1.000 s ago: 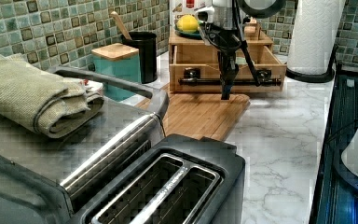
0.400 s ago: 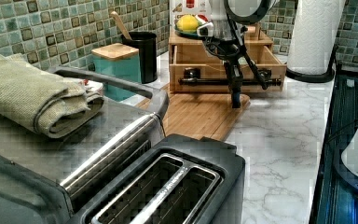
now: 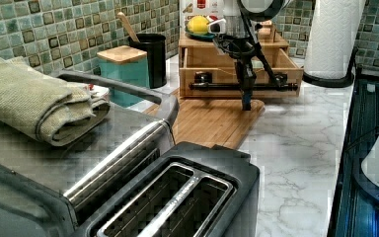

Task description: Close the drawer.

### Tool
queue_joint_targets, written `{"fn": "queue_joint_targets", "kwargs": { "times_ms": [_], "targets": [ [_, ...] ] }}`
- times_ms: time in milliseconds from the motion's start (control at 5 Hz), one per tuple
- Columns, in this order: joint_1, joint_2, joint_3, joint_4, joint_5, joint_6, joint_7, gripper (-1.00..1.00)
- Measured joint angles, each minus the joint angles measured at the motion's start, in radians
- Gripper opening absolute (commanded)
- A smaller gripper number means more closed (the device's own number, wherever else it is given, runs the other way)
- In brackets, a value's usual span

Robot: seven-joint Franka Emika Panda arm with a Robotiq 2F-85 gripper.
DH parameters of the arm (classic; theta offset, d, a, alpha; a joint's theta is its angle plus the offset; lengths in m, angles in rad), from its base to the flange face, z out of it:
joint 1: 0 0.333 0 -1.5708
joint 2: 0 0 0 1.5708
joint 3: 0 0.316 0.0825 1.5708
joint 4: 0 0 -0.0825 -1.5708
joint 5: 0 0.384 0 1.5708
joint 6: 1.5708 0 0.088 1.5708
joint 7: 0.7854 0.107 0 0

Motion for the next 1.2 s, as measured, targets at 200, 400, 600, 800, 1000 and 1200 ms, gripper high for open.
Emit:
{"fn": "queue_joint_targets", "kwargs": {
  "times_ms": [200,400,600,800,1000,1200],
  "targets": [
    [-0.011,0.007,-0.037,0.006,0.024,0.026,-0.051,-1.0],
    [-0.017,0.02,-0.058,0.029,0.028,0.024,-0.091,-1.0],
    [-0.018,0.069,-0.07,0.084,0.127,0.003,-0.237,-1.0],
    [-0.036,0.164,-0.072,0.174,0.207,-0.013,-0.405,-1.0],
    [-0.044,0.234,-0.079,0.287,0.211,-0.118,-0.455,-1.0],
    [-0.053,0.274,-0.083,0.371,0.239,-0.125,-0.489,-1.0]
  ]
}}
